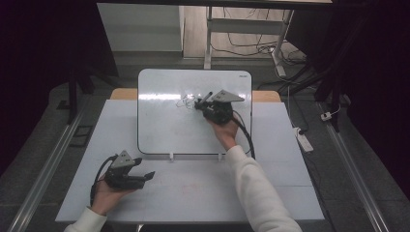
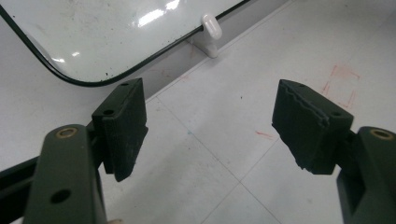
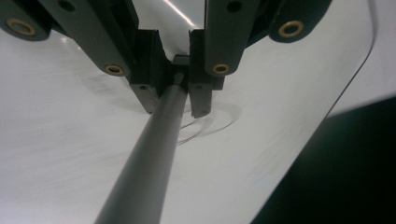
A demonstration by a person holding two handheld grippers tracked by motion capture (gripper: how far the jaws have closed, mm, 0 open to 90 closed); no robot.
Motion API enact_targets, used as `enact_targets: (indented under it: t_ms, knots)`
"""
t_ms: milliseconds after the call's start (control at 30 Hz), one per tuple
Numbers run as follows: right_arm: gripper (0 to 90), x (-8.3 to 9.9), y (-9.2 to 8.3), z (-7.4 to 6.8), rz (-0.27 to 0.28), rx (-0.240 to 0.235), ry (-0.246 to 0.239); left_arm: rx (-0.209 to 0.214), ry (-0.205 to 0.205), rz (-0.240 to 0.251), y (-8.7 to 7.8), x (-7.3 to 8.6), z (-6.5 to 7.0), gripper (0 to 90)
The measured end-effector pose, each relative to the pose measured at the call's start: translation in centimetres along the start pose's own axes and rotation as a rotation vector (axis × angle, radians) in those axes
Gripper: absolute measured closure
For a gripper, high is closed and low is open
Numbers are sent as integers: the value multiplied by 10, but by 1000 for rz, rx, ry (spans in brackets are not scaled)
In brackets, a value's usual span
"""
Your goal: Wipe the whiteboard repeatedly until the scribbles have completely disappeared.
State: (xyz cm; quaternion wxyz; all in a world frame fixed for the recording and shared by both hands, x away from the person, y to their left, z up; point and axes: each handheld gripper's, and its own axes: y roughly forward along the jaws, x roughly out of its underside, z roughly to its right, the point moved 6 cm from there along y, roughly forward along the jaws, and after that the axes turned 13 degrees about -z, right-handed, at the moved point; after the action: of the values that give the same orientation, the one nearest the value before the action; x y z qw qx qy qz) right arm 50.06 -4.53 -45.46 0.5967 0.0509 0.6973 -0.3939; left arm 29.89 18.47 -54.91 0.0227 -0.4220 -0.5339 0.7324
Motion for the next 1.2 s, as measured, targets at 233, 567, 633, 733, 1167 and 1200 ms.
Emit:
enact_targets:
  t_ms: [233, 567, 633, 733, 1167, 1200]
  knots:
    - [780, -15, -17, 41, 63, 141, 57, -1, 1, 8, -2, -1, 2, 272]
    - [781, -11, -12, 25, 40, 107, 14, -2, 9, 6, -1, -2, 3, 272]
    - [780, -13, -23, 45, 76, 155, 82, -3, 7, 13, -3, -2, 3, 272]
    - [780, -9, -26, 44, 80, 147, 87, -1, 7, 8, -1, -2, 2, 272]
    - [780, -13, -2, 15, 52, 64, 43, 0, 4, 4, 0, -2, 1, 272]
    - [780, -7, 5, 0, 21, 30, -5, 0, 3, 3, 0, -2, 1, 271]
